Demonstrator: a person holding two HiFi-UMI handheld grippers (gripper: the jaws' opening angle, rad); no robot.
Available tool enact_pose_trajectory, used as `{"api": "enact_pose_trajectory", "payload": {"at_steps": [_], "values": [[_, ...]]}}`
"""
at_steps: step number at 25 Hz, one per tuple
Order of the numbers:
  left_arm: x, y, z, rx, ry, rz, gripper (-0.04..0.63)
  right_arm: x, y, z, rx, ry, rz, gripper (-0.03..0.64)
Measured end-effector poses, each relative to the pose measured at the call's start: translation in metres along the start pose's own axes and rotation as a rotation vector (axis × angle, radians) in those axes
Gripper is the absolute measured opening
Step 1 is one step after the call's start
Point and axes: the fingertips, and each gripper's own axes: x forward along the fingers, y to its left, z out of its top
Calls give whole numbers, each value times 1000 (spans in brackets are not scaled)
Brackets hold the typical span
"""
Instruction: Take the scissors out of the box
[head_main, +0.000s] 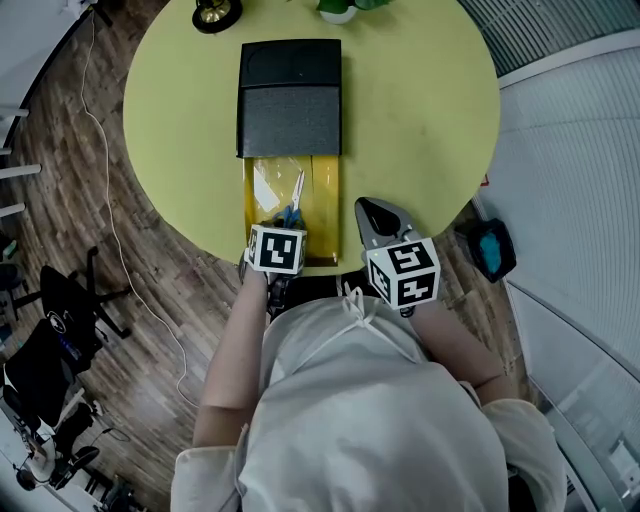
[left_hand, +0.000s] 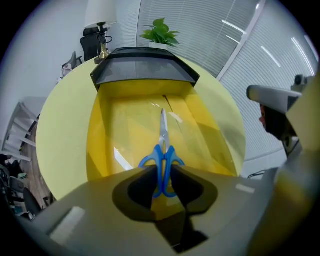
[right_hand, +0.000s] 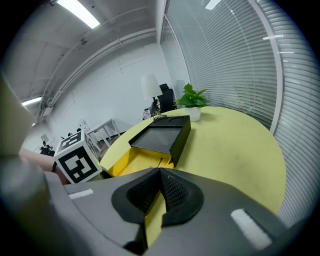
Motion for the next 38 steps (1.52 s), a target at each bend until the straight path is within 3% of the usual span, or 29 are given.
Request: {"api": "enact_pose_trajectory", "payload": {"at_steps": [16,25,30,38], "values": [[-6,-2,-4,27,-52,-53,91,-15,13,5,14,-12,0,0],[-41,-5,2,-14,-170,-51,89,-25,22,1,-8,-24,-22,0],[-79,-20,16,-14,-314,-63,89,-38,29,3,-11,-40,-27,0],[-164,-35,72,36,-666,-19,89,-64,37,47,-40,-166,-38,0]]}}
